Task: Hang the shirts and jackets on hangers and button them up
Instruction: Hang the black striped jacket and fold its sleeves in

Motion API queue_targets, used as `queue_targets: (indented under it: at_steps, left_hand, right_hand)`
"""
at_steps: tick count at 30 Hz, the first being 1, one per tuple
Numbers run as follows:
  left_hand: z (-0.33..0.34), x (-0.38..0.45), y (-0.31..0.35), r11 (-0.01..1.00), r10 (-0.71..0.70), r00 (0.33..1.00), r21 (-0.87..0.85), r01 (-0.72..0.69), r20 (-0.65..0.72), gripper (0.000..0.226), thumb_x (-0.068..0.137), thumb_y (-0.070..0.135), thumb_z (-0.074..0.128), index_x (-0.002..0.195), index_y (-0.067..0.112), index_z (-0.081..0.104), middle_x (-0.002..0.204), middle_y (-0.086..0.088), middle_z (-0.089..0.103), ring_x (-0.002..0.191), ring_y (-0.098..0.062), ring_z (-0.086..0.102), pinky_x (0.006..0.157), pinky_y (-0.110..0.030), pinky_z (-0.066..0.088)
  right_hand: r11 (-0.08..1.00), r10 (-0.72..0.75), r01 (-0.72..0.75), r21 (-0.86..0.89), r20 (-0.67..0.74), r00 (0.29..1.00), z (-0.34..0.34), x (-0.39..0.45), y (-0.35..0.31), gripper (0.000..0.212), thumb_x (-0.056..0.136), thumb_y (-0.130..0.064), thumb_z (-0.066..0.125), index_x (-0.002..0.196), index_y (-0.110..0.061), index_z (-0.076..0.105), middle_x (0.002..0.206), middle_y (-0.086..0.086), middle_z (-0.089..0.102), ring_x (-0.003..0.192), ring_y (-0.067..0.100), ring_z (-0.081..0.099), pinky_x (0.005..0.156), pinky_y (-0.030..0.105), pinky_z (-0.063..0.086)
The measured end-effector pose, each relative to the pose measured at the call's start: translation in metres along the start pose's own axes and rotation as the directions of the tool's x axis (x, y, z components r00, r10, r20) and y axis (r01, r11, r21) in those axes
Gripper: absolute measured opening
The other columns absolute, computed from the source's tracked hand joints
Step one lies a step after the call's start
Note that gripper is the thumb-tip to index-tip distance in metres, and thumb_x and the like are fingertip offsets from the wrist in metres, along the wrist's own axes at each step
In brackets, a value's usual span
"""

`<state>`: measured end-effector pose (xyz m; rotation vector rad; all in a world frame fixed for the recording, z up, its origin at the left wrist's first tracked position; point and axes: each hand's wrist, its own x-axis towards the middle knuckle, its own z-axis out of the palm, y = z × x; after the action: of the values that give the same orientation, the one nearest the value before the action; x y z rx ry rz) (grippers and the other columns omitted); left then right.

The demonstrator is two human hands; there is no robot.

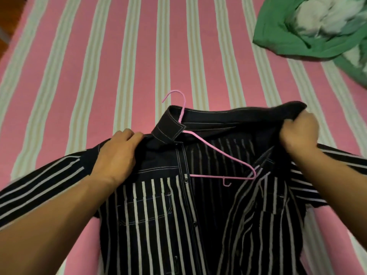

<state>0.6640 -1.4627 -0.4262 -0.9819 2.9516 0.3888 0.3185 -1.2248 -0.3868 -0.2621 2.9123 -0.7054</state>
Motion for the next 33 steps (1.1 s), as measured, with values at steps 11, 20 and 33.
queue_targets:
  at_steps: [11,20,33]
  left_hand:
    - [-0.015,0.009,-0.003,0.997,-0.053,0.996,0.059,0.049,0.071,0.014,0.099,0.021,0.054,0.111,0.018,0.062,0.091,-0.002,0.054,0.082,-0.028,0.052,0.062,-0.038,0.042]
    - [-0.025,0.033,0.012,0.978,-0.141,0.983,0.168,0.12,0.12,0.012,0.101,0.02,0.042,0.094,0.019,0.033,0.073,0.0,0.047,0.056,-0.024,0.042,0.053,-0.037,0.029]
    - [0.023,-0.003,0.001,0.985,-0.165,0.981,0.072,0.158,0.105,0.061,0.102,0.047,0.045,0.159,0.039,0.023,0.166,-0.012,0.016,0.154,-0.035,0.009,0.124,-0.053,0.008]
  right_hand:
    - [0.88,-0.464,0.468,-0.073,0.066,0.883,-0.066,-0.023,-0.031,0.025,0.102,-0.03,0.054,0.104,-0.011,0.071,0.086,0.011,0.065,0.082,0.029,0.057,0.066,0.03,0.029]
    - [0.848,-0.519,0.499,0.177,0.092,0.85,-0.066,-0.027,-0.068,0.023,0.102,-0.026,0.054,0.09,-0.013,0.068,0.075,0.003,0.062,0.071,0.019,0.055,0.066,0.03,0.032]
    - [0.885,-0.437,0.466,0.007,0.364,0.823,0.061,-0.052,-0.064,0.027,0.1,-0.01,0.048,0.115,-0.019,0.069,0.112,0.002,0.066,0.103,0.024,0.061,0.093,0.035,0.048]
